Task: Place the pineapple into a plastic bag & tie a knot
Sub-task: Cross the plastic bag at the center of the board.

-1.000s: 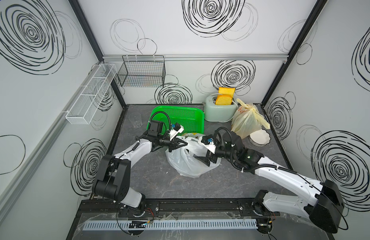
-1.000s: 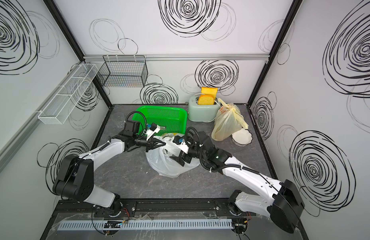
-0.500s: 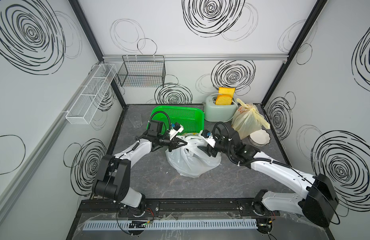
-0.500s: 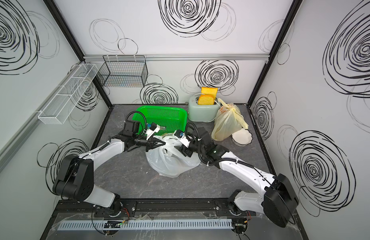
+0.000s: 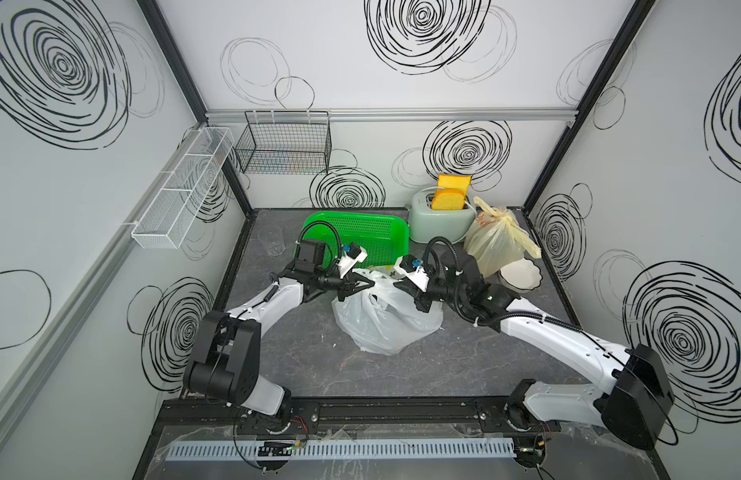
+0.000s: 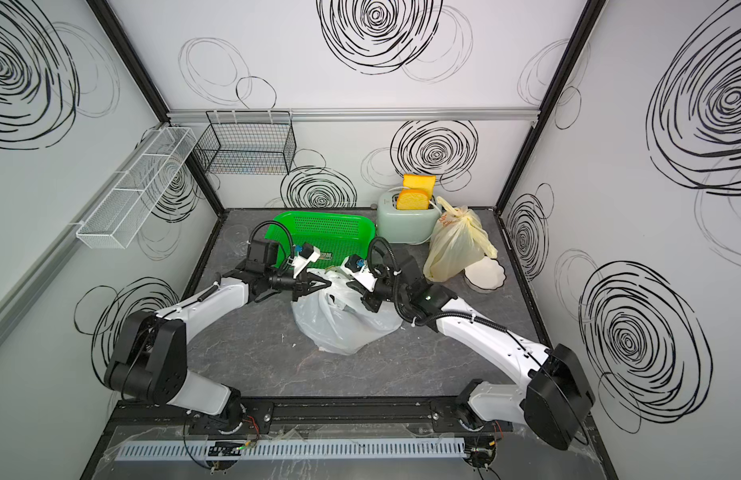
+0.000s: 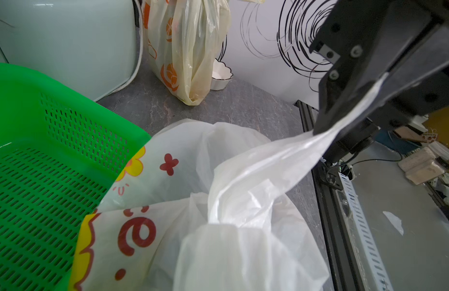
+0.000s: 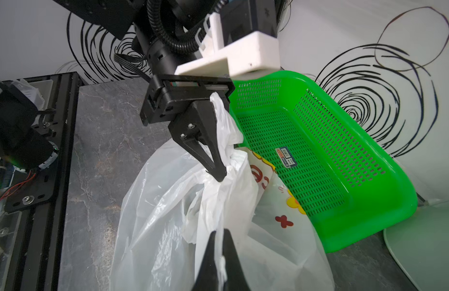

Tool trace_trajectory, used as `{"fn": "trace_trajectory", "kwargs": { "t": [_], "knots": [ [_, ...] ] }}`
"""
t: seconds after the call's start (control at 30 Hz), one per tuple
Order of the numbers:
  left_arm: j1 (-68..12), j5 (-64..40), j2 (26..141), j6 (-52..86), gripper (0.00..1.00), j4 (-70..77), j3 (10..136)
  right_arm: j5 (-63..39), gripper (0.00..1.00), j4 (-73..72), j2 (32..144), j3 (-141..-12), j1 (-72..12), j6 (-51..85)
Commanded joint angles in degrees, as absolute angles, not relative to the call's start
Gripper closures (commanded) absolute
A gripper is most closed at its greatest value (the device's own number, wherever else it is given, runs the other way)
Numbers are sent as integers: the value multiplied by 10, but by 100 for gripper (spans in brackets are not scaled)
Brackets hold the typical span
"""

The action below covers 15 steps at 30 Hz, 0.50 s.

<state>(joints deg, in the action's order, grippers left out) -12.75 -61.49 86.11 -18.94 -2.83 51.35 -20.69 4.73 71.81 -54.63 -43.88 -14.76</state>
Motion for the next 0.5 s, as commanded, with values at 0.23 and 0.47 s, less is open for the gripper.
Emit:
{"fn": "trace_trajectory", "kwargs": {
  "t": [0.23, 0.47],
  "knots": [
    [-141, -601, 819, -137, 95, 51, 530, -232, 100, 1, 735, -515, -496, -90],
    [-152, -603, 817, -135, 95, 52, 529, -191, 100, -85, 851, -519, -486, -44]
  ]
}}
